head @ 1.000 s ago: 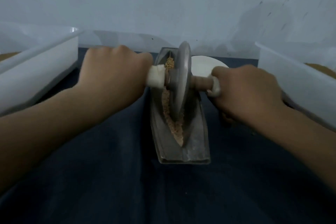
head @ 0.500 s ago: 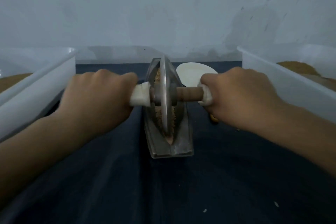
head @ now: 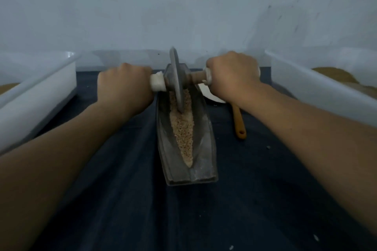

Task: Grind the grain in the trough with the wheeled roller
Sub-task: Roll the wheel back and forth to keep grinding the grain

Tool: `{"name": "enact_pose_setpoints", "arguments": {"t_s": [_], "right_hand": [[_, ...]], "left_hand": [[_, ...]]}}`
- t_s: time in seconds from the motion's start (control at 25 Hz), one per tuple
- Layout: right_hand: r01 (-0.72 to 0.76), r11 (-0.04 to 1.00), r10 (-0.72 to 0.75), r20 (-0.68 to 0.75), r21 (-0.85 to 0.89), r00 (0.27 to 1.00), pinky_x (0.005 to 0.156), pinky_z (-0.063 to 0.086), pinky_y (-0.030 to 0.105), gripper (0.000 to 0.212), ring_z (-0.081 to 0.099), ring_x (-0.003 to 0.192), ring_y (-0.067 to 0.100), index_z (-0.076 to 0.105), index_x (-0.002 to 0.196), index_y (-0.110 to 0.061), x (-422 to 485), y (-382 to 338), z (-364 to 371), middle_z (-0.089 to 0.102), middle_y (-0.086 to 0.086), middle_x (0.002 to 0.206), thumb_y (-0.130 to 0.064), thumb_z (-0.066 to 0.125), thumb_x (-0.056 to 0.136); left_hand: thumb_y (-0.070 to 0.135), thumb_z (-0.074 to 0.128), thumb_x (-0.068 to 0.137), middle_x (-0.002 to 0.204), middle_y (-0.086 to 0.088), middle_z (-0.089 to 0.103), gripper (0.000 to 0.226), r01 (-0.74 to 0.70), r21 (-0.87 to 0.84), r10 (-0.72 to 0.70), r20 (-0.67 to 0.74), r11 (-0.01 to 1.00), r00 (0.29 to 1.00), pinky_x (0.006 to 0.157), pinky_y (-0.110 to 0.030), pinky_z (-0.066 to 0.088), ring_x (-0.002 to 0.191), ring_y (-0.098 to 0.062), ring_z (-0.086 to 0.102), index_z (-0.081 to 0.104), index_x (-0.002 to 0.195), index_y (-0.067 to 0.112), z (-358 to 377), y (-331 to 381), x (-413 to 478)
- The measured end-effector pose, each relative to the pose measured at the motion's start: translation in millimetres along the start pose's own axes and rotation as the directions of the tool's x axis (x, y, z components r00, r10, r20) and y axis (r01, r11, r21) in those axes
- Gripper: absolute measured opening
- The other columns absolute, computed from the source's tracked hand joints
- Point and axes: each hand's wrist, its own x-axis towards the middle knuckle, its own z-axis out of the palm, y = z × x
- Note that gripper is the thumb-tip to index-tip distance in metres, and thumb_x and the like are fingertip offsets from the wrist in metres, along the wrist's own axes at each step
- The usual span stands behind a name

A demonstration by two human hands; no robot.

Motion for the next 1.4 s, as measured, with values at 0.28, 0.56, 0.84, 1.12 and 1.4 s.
{"name": "enact_pose_setpoints", "arguments": {"t_s": [0.28, 0.56, 0.84, 1.12, 1.4], "right_hand": [[0.120, 0.984, -0.113, -0.058, 0.128, 0.992, 0.045, 0.022, 0.023, 0.017, 0.033, 0.043, 0.014, 0.029, 0.061, -0.043, -108, 22, -53, 0.034, -0.009, 0.053, -0.056, 0.033, 0.071], [0.009, 1.000, -0.009, -0.046, 0.012, 0.999, 0.049, 0.024, 0.024, 0.026, 0.035, 0.050, 0.018, 0.043, 0.064, -0.031, -44, 9, -8, 0.041, -0.003, 0.060, -0.043, 0.056, 0.084], [0.020, 0.999, -0.021, 0.020, 0.045, 1.000, 0.052, 0.039, 0.028, 0.009, 0.052, 0.062, 0.021, 0.060, 0.081, -0.031, -33, 4, -14, 0.053, -0.003, 0.070, -0.036, 0.061, 0.088], [0.085, 0.987, -0.074, -0.088, 0.133, 0.993, 0.046, 0.018, 0.017, 0.025, 0.029, 0.041, 0.008, 0.030, 0.053, -0.035, -94, 20, -33, 0.032, -0.013, 0.048, -0.056, 0.031, 0.066], [-0.087, 0.990, 0.089, -0.015, 0.113, 0.996, 0.049, 0.030, 0.025, 0.009, 0.048, 0.058, 0.019, 0.059, 0.080, -0.027, 4, 7, 25, 0.054, -0.002, 0.071, -0.035, 0.058, 0.083]], "left_hand": [[0.049, 0.060, 0.072, 0.052, 0.002, 0.038, 0.031, -0.244, 0.053, 0.248, -0.108, 0.968, 0.963, 0.047, -0.031, 0.039, 0.042, -0.029, 0.046, 0.039, 0.067, 0.027, -63, -23, -66], [0.035, 0.066, 0.079, 0.059, 0.003, 0.030, 0.023, -0.100, 0.109, 0.102, -0.012, 0.989, 0.995, 0.053, -0.030, 0.030, 0.054, -0.029, 0.051, 0.049, 0.068, 0.026, -26, -4, -25], [0.046, 0.058, 0.085, 0.068, 0.003, 0.046, 0.021, -0.053, 0.011, 0.051, 0.132, 0.999, 0.990, 0.058, -0.032, 0.037, 0.063, -0.027, 0.052, 0.057, 0.076, 0.027, -25, -3, -13], [0.056, 0.053, 0.068, 0.055, 0.005, 0.043, 0.023, -0.261, 0.123, 0.259, 0.037, 0.957, 0.965, 0.051, -0.034, 0.048, 0.048, -0.026, 0.049, 0.046, 0.064, 0.034, -48, -25, -47], [0.028, 0.066, 0.082, 0.068, -0.011, 0.055, 0.010, -0.073, 0.150, 0.080, -0.041, 0.986, 0.996, 0.055, -0.032, 0.028, 0.064, -0.035, 0.060, 0.064, 0.083, 0.018, -9, 8, 24]]}}
